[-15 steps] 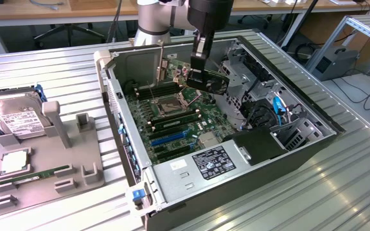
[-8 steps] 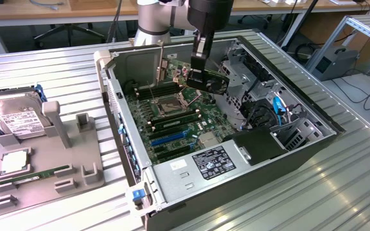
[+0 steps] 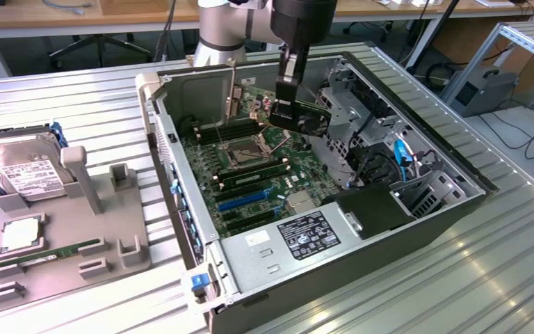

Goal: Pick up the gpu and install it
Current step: 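Insert the gpu into the slot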

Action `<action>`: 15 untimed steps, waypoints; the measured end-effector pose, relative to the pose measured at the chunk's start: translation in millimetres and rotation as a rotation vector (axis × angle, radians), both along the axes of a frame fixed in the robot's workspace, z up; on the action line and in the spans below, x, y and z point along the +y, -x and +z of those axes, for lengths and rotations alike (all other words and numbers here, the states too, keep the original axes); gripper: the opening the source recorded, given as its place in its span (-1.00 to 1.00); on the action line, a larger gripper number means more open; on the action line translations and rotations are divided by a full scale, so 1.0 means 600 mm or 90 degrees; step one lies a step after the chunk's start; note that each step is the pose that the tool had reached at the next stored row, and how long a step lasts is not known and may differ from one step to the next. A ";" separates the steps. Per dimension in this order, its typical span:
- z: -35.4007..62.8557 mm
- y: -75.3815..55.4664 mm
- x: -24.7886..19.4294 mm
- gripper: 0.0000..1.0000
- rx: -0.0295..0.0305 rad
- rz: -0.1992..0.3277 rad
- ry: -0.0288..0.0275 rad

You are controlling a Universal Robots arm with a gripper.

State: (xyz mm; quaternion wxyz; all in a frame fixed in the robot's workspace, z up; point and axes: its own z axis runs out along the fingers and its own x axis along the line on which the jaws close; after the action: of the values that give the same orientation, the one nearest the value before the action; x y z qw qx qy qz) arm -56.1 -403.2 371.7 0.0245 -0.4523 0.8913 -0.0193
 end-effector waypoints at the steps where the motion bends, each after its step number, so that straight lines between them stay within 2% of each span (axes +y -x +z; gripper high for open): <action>1: 0.000 0.000 0.0000 -0.47 0.0000 0.001 0.0000; 15: 0.000 0.000 0.0000 -0.47 0.0000 0.012 0.0000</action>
State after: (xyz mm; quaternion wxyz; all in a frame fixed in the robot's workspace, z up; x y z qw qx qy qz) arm -56.1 -403.2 371.7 0.0247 -0.4610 0.8869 -0.0191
